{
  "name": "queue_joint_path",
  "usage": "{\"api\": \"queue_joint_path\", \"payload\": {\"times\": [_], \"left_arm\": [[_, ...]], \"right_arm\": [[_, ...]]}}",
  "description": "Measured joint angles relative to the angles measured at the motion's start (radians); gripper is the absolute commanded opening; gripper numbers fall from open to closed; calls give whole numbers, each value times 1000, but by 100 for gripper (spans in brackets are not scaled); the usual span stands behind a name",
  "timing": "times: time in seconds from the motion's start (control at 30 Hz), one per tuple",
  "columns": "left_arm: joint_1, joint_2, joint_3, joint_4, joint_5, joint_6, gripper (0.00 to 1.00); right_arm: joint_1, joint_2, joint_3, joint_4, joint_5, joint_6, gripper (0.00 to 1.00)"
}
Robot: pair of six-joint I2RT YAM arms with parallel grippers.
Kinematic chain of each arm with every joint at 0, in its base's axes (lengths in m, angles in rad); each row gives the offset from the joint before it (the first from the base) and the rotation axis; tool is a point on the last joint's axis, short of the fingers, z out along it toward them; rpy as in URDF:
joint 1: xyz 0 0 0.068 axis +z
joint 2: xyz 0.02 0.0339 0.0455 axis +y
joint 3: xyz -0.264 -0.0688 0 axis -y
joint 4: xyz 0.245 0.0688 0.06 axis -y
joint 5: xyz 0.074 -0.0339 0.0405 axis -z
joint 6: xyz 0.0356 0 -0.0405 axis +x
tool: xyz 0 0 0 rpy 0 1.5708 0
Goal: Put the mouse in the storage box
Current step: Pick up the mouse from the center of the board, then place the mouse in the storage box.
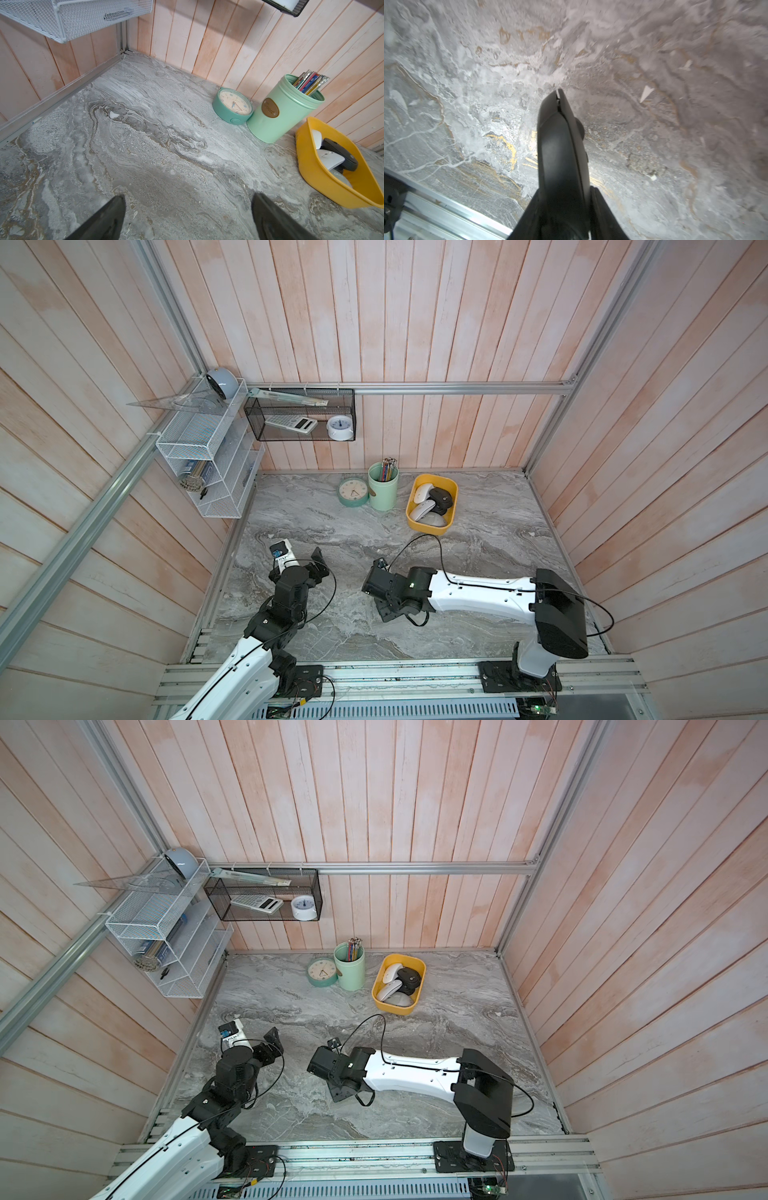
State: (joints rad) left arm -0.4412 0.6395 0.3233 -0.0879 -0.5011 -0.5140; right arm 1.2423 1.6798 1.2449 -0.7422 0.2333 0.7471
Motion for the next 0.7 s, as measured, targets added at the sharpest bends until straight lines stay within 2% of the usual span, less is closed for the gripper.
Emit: {"api": "queue_joint_path", "payload": {"times": [0.17,0.4,0.57,0.7], "left_arm": [[0,8,-3,11,21,0,100],[0,8,-12,33,61,1,100],[0,7,-12,36,82,1,100],[0,7,-12,36,86,1,100]], "right_arm": [[-62,-98,2,-89,175,-54,12],[-366,-177,30,-107,288,-263,12],[-500,-115,146,-87,311,-389,12],[-565,12,261,-64,333,-468,12]]}}
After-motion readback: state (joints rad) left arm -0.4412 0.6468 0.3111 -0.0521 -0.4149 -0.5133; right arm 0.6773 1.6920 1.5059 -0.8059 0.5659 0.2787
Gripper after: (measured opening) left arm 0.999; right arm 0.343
